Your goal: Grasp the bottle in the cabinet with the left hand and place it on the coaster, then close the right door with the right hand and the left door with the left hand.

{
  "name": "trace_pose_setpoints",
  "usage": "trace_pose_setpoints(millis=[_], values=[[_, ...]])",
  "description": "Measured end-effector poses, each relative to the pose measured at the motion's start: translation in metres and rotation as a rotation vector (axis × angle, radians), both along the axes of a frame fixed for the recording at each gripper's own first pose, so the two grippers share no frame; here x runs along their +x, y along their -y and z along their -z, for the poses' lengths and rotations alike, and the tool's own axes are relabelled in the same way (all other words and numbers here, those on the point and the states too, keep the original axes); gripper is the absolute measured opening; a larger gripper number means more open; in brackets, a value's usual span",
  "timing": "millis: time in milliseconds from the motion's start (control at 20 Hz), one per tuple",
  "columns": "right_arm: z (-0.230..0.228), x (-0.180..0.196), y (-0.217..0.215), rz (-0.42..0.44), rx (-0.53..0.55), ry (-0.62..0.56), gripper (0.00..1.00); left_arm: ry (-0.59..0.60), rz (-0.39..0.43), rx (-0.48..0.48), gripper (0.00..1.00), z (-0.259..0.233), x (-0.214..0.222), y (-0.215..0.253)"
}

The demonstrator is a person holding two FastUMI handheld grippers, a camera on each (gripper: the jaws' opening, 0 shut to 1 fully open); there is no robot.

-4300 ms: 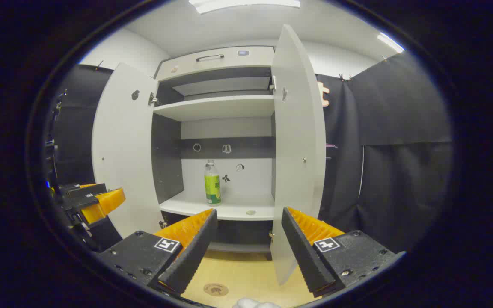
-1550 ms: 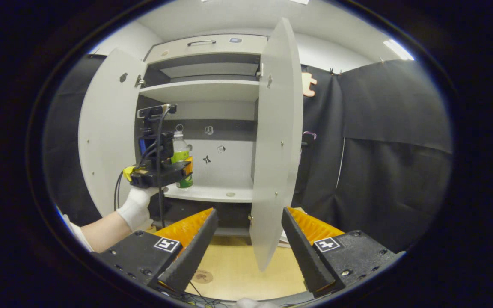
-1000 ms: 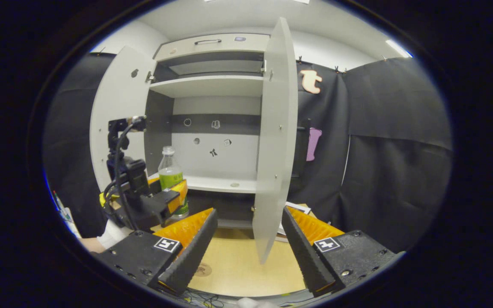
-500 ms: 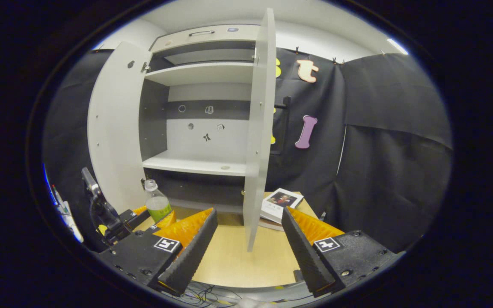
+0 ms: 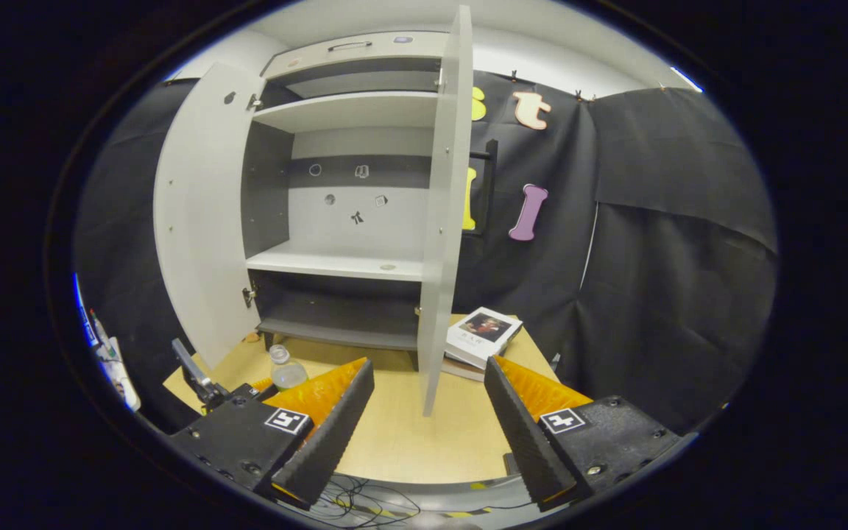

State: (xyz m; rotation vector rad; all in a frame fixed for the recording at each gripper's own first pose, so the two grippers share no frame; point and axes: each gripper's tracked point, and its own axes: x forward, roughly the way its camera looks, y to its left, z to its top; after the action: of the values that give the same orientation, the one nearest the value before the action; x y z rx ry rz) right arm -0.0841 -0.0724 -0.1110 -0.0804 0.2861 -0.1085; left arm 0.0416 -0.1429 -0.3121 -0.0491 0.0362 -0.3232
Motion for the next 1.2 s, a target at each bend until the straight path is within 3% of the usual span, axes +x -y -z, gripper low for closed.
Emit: trace_pose_setpoints(millis=[450,550,600,800,900,950,1000,1200], values=[[0.012,-0.009,-0.004,-0.005,-0.008,-0.023,0.99,-0.016,0.019,0.007,0.73,0.036,0.0,0.005],[0.014,-0.011,-0.004,-0.006,-0.012,-0.028,0.99,-0.037,0.025,0.011,0.78,0.047,-0.002,0.006],[0.014,-0.012,-0.005,-0.007,-0.016,-0.029,0.99,-0.022,0.023,0.002,0.74,0.046,-0.003,0.005],[0.016,-0.017,-0.005,-0.008,-0.02,-0.037,0.99,-0.026,0.027,0.004,0.76,0.05,-0.007,0.007],[0.015,-0.021,-0.005,-0.004,-0.019,-0.037,0.99,-0.064,-0.005,0.035,0.81,0.054,-0.006,0.0],[0.013,-0.022,-0.004,-0.001,-0.018,-0.033,0.99,-0.047,-0.018,0.04,0.94,0.044,-0.006,-0.004],[0.012,-0.022,-0.002,0.003,-0.017,-0.026,0.99,-0.029,-0.022,0.039,1.0,0.035,-0.006,-0.006],[0.003,-0.025,0.0,0.022,0.003,-0.003,0.99,0.019,-0.029,0.043,0.98,-0.011,-0.01,-0.01]])
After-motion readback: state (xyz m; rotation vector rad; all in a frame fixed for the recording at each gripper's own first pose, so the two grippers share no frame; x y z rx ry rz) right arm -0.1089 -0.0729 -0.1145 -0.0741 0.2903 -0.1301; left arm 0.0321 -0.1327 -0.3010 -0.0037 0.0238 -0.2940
